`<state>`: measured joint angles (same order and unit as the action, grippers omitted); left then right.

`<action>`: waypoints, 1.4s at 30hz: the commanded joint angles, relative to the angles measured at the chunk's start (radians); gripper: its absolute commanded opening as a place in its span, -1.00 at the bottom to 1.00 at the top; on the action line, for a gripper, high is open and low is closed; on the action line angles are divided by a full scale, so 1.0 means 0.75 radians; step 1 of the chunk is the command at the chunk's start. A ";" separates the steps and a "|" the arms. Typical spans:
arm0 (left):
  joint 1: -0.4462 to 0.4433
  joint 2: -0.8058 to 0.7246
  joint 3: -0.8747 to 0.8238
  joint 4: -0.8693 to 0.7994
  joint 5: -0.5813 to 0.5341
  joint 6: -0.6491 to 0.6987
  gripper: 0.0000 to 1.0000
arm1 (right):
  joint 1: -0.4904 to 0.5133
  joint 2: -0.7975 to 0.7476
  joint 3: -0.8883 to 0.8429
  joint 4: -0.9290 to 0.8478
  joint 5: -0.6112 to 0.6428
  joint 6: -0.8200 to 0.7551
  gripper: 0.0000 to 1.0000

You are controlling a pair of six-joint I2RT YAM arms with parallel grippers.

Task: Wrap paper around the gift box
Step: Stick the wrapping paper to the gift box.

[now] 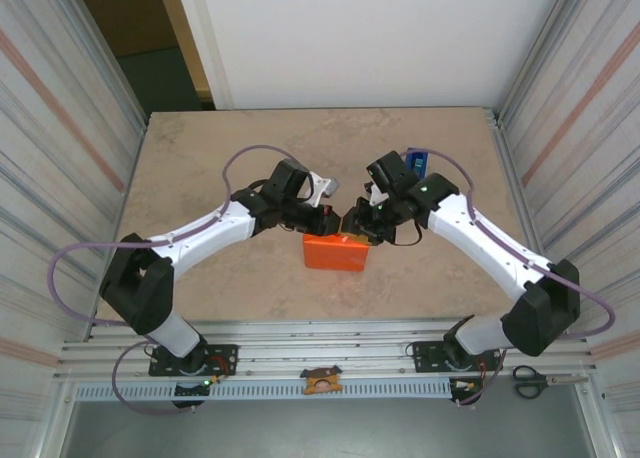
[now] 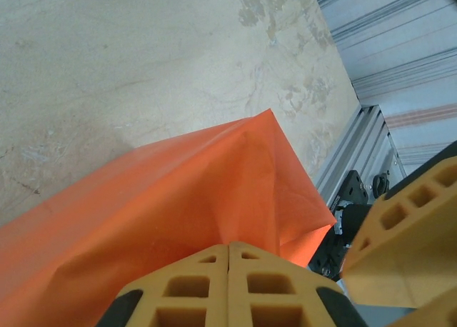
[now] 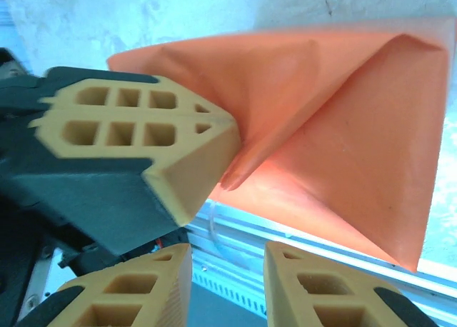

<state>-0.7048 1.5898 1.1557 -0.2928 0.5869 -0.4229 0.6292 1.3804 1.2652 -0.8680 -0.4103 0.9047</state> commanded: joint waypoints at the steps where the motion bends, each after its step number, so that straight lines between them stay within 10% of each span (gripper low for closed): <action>1: -0.032 0.069 -0.054 -0.142 0.007 -0.007 -0.88 | -0.001 -0.048 -0.002 0.030 0.002 -0.048 -0.39; 42: 0.000 -0.015 0.083 -0.347 0.020 0.144 -0.78 | -0.156 -0.056 -0.214 0.242 -0.105 0.062 -0.64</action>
<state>-0.7147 1.5837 1.2110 -0.4610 0.6209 -0.3363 0.5156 1.3216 1.1046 -0.6739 -0.4942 0.9432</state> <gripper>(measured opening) 0.109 0.181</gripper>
